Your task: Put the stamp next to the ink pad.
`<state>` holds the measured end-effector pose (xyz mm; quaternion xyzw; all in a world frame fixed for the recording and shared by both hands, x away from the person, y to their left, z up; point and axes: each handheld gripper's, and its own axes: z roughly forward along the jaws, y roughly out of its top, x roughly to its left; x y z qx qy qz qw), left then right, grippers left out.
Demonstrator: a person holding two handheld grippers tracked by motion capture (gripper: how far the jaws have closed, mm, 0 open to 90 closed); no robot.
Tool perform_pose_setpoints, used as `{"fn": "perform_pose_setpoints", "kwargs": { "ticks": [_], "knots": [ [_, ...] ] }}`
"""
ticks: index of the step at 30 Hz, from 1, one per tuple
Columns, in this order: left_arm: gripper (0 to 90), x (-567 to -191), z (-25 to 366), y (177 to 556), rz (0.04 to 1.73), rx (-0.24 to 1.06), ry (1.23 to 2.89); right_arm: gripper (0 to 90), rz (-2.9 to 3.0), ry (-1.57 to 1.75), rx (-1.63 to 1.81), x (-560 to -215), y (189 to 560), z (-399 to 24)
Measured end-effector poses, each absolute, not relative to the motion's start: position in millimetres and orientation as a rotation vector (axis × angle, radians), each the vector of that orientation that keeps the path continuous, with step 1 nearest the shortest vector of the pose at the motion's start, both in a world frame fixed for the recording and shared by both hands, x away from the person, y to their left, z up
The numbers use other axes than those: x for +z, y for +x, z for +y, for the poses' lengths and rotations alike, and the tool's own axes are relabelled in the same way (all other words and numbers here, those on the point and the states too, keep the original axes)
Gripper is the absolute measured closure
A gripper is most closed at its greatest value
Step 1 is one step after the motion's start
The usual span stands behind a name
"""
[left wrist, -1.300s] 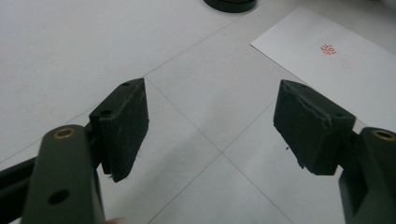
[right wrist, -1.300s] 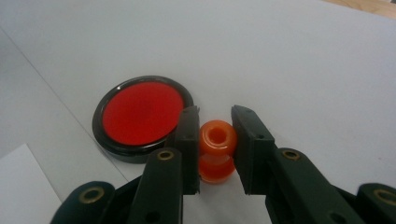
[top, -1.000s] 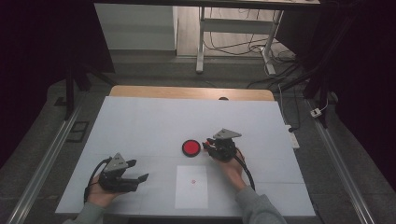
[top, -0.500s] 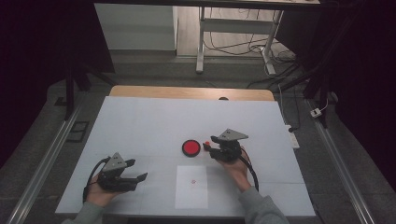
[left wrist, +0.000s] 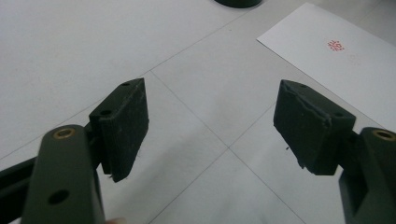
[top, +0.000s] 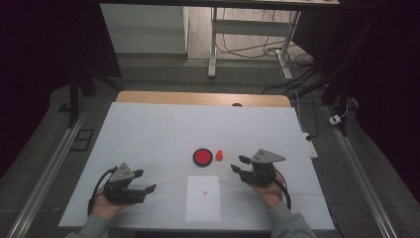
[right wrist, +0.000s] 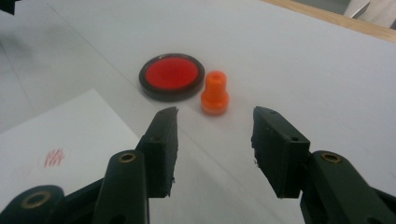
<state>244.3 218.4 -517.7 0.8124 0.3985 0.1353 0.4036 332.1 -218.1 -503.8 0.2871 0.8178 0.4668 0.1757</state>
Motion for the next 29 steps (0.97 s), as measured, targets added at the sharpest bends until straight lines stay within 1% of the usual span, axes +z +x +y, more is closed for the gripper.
{"fn": "perform_pose_setpoints", "kwargs": {
  "ticks": [8, 15, 19, 29],
  "knots": [
    [26.9, -517.4, 217.3, 243.6, 1.005, 0.339, 2.054, 50.2, 2.262, 0.861, 1.318, -504.0, 308.1, -263.9],
    [26.8, -517.2, 217.8, 243.2, 1.008, 0.343, 2.050, 50.2, 2.240, 0.894, 1.308, -506.3, 292.7, -295.0],
    [26.8, -517.3, 217.5, 243.5, 1.007, 0.341, 2.054, 50.2, 2.235, 0.902, 1.317, -507.9, 289.2, -301.7],
    [26.8, -516.7, 217.5, 243.4, 1.008, 0.348, 2.052, 49.8, 2.261, 0.856, 1.290, -507.8, 289.0, -297.2]
  ]
}}
